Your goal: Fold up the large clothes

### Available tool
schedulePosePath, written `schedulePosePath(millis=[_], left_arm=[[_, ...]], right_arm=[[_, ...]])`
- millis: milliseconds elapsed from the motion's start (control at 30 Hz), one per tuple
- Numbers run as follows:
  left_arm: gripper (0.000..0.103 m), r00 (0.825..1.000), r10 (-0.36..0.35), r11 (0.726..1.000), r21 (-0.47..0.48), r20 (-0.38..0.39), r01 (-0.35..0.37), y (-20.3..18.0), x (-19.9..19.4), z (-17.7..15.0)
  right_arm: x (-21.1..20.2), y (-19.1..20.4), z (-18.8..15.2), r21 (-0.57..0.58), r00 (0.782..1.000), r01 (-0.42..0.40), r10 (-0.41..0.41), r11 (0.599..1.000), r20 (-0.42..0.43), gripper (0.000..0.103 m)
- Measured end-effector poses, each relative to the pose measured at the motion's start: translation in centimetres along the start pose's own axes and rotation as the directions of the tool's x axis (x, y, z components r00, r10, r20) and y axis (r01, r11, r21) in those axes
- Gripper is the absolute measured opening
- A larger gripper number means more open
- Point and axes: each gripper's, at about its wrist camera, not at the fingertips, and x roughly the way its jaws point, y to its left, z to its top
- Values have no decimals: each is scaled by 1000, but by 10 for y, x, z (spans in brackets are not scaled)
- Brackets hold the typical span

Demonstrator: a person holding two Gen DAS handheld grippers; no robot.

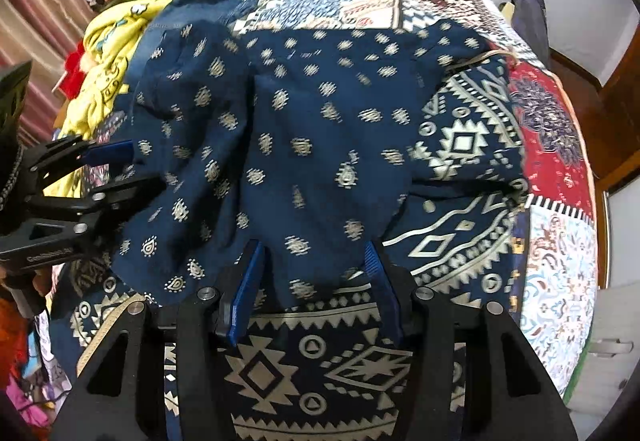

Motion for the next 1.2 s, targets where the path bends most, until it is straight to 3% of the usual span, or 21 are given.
schedulePosePath(millis=[100, 267, 433, 600, 767, 933, 1033, 1100, 1200], left_arm=[[56, 999, 21, 1000, -24, 44, -20, 16, -22, 5], [62, 985, 124, 988, -108, 123, -111, 63, -56, 13], [63, 974, 195, 957, -240, 116, -163, 125, -60, 16], [63, 985, 158, 919, -373, 62, -124, 176, -32, 11], [63, 999, 38, 895, -445, 3, -32, 197, 14, 4], [63, 999, -45, 857, -513, 10, 44, 212, 47, 8], [63, 993, -96, 823, -555, 69, 118, 220, 54, 14], [56, 990, -110, 809, -572, 83, 138, 224, 61, 17], [43, 993, -86, 806, -580, 81, 117, 221, 67, 20]], right_arm=[[-13, -13, 3, 24, 999, 0, -1, 1000, 37, 48], [-44, -43, 11, 98, 991, 8, -21, 995, 132, 48], [-55, -76, 29, 184, 980, 47, -81, 982, 181, 49], [-37, -107, 45, 274, 981, 43, -93, 961, 173, 49], [-4, -137, 54, 376, 992, -15, -33, 927, 123, 49], [20, -149, 60, 403, 995, -68, 31, 913, 98, 49], [29, -145, 64, 383, 992, -107, 71, 917, 107, 49], [33, -142, 69, 365, 991, -100, 60, 926, 118, 48], [39, -141, 75, 361, 992, -95, 56, 928, 117, 31]])
